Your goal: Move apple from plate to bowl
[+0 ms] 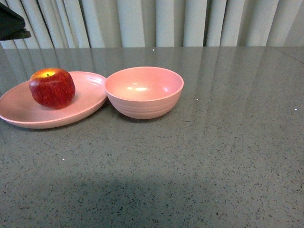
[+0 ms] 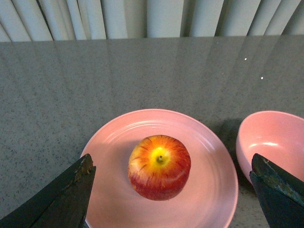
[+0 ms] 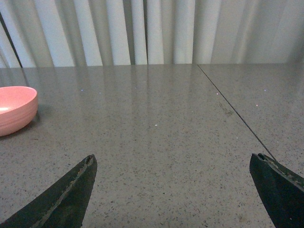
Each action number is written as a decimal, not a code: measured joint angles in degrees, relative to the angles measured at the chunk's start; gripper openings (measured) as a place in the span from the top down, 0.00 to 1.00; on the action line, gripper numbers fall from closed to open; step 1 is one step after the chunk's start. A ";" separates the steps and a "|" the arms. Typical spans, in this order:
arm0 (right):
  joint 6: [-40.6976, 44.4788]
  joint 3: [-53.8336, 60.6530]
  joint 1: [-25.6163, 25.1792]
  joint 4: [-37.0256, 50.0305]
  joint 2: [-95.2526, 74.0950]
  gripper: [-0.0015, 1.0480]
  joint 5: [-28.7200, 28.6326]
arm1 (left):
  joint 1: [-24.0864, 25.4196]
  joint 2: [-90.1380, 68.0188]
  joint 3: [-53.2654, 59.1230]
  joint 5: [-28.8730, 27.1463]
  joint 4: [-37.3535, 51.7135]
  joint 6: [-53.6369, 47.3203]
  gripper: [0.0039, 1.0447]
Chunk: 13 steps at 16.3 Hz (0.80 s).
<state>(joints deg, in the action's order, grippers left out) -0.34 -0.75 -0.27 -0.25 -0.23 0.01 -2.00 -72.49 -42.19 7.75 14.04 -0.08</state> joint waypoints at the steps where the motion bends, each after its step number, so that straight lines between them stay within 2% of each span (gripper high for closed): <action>1: 0.00 0.00 0.00 0.00 0.00 0.06 -0.02 | -0.50 -3.93 -3.76 0.92 -1.86 -0.94 0.06; 5: 0.00 0.00 0.00 0.00 0.00 0.06 -0.02 | -0.92 -14.62 -12.55 0.96 -7.19 -2.43 0.06; 13: 0.00 0.00 0.00 0.00 0.00 0.06 0.00 | -0.48 -22.77 -15.43 1.31 -7.63 -2.82 0.06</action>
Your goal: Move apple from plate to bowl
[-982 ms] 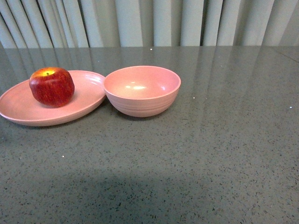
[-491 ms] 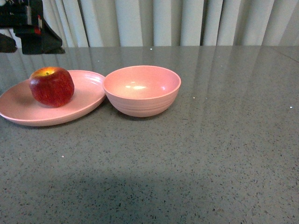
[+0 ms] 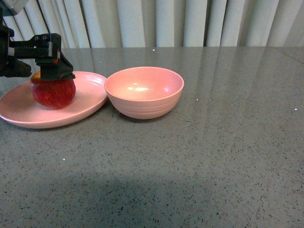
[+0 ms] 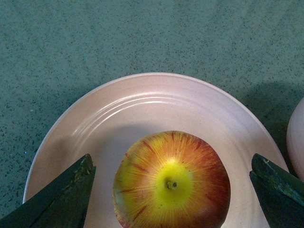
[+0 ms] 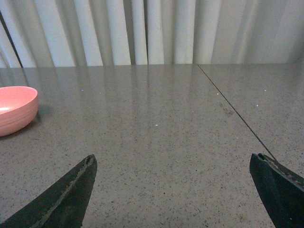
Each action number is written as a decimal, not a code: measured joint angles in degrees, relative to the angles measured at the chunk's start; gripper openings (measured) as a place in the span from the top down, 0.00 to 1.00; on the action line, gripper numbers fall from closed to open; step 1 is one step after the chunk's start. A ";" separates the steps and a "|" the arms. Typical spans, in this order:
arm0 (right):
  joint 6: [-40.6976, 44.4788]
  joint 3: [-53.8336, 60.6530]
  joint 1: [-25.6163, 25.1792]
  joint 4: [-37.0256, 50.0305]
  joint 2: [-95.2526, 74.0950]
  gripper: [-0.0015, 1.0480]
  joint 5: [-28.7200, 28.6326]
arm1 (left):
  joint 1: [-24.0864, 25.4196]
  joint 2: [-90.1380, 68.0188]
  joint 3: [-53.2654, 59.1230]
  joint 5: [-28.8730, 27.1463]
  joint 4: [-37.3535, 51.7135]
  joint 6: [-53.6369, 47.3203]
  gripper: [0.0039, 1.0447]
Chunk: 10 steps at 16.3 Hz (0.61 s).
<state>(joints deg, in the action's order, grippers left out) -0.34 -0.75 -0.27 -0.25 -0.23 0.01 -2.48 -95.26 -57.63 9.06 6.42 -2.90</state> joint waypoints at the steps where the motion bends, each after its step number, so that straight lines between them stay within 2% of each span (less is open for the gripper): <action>1: 0.00 0.00 0.00 0.00 0.00 0.06 -0.02 | -0.13 -0.28 0.00 0.00 -0.35 -0.04 0.06; 10: 0.00 0.00 0.00 0.00 0.00 0.06 -0.02 | -0.59 -2.95 -0.02 -1.40 -1.18 -0.09 0.06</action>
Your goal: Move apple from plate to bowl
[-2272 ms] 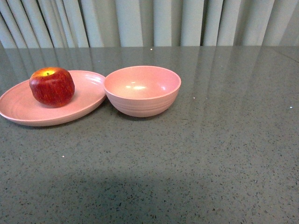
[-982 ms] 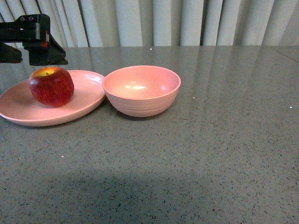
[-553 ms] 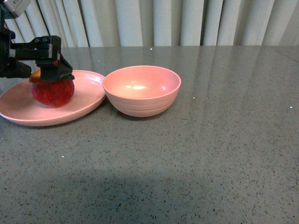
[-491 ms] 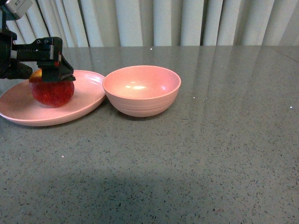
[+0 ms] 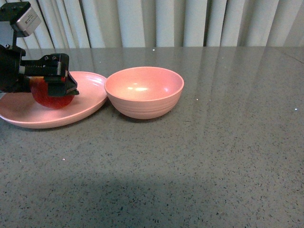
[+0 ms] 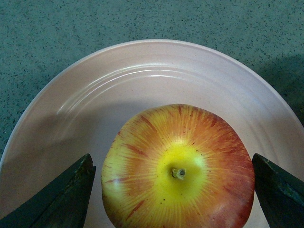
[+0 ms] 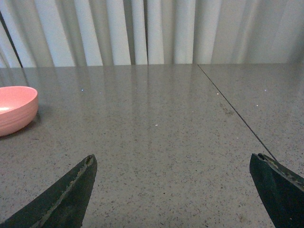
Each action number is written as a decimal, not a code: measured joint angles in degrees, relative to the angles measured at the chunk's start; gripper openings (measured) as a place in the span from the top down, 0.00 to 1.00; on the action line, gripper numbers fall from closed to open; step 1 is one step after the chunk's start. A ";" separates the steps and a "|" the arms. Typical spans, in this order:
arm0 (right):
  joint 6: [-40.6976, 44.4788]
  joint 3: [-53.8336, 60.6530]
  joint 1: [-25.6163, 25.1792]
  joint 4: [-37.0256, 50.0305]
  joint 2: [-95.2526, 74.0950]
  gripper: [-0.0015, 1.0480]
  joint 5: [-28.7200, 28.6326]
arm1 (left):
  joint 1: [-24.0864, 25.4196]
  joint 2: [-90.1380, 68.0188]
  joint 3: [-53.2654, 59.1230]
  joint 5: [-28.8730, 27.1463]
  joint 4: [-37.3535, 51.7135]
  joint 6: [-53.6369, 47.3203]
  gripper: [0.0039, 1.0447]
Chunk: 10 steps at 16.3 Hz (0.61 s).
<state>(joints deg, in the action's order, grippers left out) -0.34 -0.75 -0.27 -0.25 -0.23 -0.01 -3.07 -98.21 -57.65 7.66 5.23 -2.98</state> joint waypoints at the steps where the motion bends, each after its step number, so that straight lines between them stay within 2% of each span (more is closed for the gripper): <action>1: 0.00 0.00 0.00 0.00 0.00 0.06 0.00 | 0.00 0.00 0.00 0.04 0.04 0.07 0.13; 3: 0.00 0.00 0.00 0.00 0.00 0.06 0.00 | 0.00 0.00 0.02 0.20 0.15 0.13 0.31; 4: 0.00 0.00 0.00 0.00 0.00 0.06 0.02 | -0.02 0.00 0.00 0.17 0.31 0.13 0.34; 10: 0.00 0.00 0.00 0.00 0.00 0.06 0.02 | -0.33 4.74 -1.16 0.63 -2.43 0.13 0.36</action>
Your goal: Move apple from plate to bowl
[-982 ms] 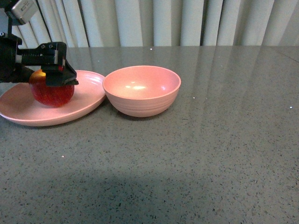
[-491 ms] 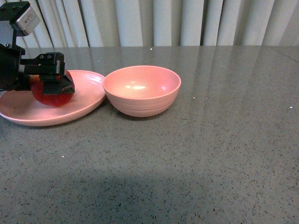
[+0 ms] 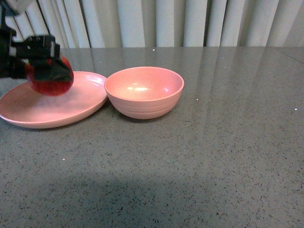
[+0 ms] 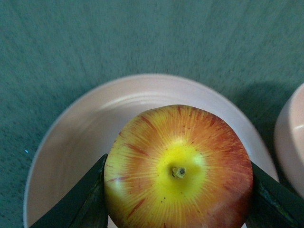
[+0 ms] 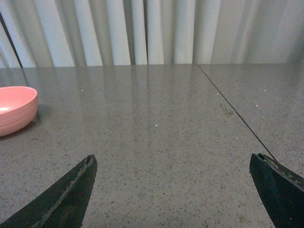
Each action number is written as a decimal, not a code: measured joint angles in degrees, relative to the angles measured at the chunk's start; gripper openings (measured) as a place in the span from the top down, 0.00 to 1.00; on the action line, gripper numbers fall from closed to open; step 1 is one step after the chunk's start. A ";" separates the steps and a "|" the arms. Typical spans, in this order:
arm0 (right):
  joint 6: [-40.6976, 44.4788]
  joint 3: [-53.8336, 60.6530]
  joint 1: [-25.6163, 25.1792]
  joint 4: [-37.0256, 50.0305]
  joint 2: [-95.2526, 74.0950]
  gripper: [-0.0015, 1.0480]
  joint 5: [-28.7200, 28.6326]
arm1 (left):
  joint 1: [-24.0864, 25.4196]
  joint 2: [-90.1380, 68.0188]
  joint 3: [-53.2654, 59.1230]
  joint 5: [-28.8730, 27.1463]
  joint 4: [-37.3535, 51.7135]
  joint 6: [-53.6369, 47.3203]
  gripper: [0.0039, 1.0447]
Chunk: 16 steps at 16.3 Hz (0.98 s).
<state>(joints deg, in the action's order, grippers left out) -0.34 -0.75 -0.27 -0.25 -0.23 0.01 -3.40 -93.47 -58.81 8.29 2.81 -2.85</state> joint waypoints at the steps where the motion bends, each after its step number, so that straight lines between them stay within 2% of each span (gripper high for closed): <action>1: 0.00 0.00 0.00 0.00 0.00 0.06 -0.02 | -0.26 2.40 -1.22 0.20 -0.72 0.00 0.36; 4: 0.00 0.00 0.00 0.00 0.00 0.06 0.00 | -2.95 8.87 -4.70 0.81 -2.32 0.02 0.36; 11: 0.00 0.00 0.00 0.00 0.00 0.06 -0.02 | -17.88 8.68 -7.21 -1.20 -3.30 1.46 0.36; 16: 0.00 0.00 0.00 0.00 0.00 0.06 -0.02 | -21.16 0.57 -7.26 -3.17 -2.14 2.89 0.36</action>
<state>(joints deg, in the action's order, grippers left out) -0.34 -0.75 -0.27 -0.25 -0.23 -0.01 -24.56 -92.90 -66.06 5.13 0.67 0.03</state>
